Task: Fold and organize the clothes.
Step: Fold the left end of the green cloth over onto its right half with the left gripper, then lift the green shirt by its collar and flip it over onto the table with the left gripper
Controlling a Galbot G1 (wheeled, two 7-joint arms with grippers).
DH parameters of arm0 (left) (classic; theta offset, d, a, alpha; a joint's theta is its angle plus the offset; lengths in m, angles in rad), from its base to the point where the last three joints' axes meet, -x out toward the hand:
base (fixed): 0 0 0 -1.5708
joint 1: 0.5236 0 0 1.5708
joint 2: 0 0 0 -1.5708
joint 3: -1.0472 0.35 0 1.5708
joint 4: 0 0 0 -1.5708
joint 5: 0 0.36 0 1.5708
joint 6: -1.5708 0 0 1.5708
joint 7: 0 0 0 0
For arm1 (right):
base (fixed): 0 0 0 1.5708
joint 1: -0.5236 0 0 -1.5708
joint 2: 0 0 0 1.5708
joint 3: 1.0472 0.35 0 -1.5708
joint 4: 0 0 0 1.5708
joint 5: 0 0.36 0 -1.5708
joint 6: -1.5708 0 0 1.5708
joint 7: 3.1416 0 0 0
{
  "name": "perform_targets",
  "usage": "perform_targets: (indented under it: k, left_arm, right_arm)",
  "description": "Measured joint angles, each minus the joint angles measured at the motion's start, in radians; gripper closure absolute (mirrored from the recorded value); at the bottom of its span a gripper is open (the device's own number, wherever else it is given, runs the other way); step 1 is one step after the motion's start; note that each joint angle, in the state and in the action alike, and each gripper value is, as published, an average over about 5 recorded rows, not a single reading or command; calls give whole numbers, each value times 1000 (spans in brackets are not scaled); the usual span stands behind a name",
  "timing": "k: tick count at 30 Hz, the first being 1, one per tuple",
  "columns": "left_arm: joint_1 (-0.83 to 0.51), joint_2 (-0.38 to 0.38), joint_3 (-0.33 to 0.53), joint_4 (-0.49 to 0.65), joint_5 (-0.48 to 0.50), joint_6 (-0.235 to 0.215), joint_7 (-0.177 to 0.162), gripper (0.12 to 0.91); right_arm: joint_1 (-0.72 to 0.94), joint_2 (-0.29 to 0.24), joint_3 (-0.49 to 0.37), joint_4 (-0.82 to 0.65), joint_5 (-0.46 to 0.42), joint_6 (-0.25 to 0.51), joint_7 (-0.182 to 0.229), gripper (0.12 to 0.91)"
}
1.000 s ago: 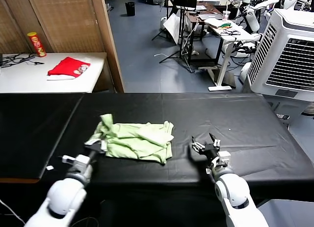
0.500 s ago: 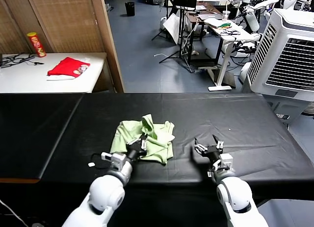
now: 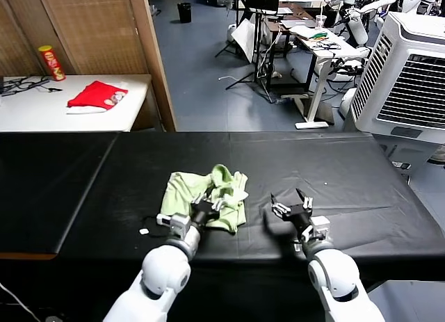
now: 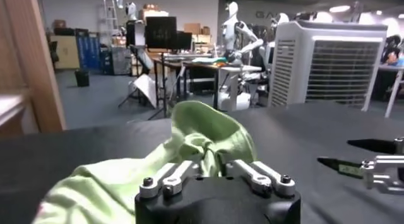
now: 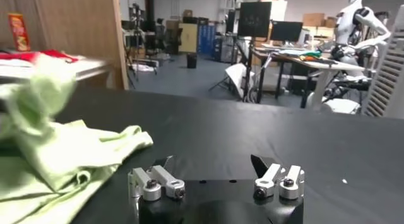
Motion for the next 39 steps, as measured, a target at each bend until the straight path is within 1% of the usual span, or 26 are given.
perform_targets:
  k: [2, 3, 5, 12, 14, 16, 20, 23, 25, 26, 29, 30, 32, 33, 36, 37, 39]
  left_arm:
    - [7, -9, -3, -16, -23, -20, 16, 305]
    - [10, -8, -6, -25, -31, -30, 21, 274]
    - [16, 1, -16, -47, -37, -47, 25, 243]
    - [45, 98, -109, -76, 6, -87, 10, 232]
    - [59, 114, -139, -76, 23, -96, 10, 232]
    - [77, 119, -163, -75, 40, -104, 10, 232]
    - [109, 118, -191, -71, 66, -111, 10, 232]
    - [123, 116, -205, -63, 79, -114, 10, 232]
    - [132, 115, -212, -60, 83, -114, 10, 232]
    - [136, 115, -216, -59, 85, -115, 10, 232]
    - [147, 116, -226, -58, 88, -119, 10, 232]
    - [151, 117, -229, -58, 88, -121, 10, 232]
    - [156, 116, -233, -58, 89, -123, 9, 232]
    - [158, 116, -234, -58, 90, -124, 9, 232]
    - [166, 113, -237, -59, 92, -126, 9, 232]
    - [169, 112, -238, -59, 94, -127, 9, 232]
    - [176, 111, -241, -59, 96, -130, 9, 232]
  right_arm:
    - [10, -5, -18, -4, 16, 0, -13, 227]
    - [17, -7, -31, -9, 27, 0, -20, 227]
    - [37, -10, -60, -20, 52, -1, -35, 227]
    - [130, -4, -181, -54, 152, -19, -90, 227]
    - [140, -5, -210, -49, 171, -28, -99, 227]
    - [141, -8, -233, -43, 178, -37, -90, 227]
    - [143, -7, -266, -41, 171, -52, -46, 227]
    - [145, -4, -276, -43, 155, -52, -25, 237]
    - [144, -3, -280, -43, 142, -51, -21, 283]
    - [144, -2, -281, -43, 137, -51, -20, 322]
    - [143, 3, -286, -47, 123, -50, -18, 477]
    - [143, 5, -287, -49, 120, -51, -16, 544]
    - [142, 10, -288, -52, 113, -52, -15, 644]
    - [141, 11, -288, -53, 110, -52, -14, 711]
    - [136, 13, -285, -50, 104, -53, -13, 843]
    - [134, 13, -283, -48, 102, -53, -11, 870]
    - [127, 13, -276, -41, 100, -54, 4, 894]
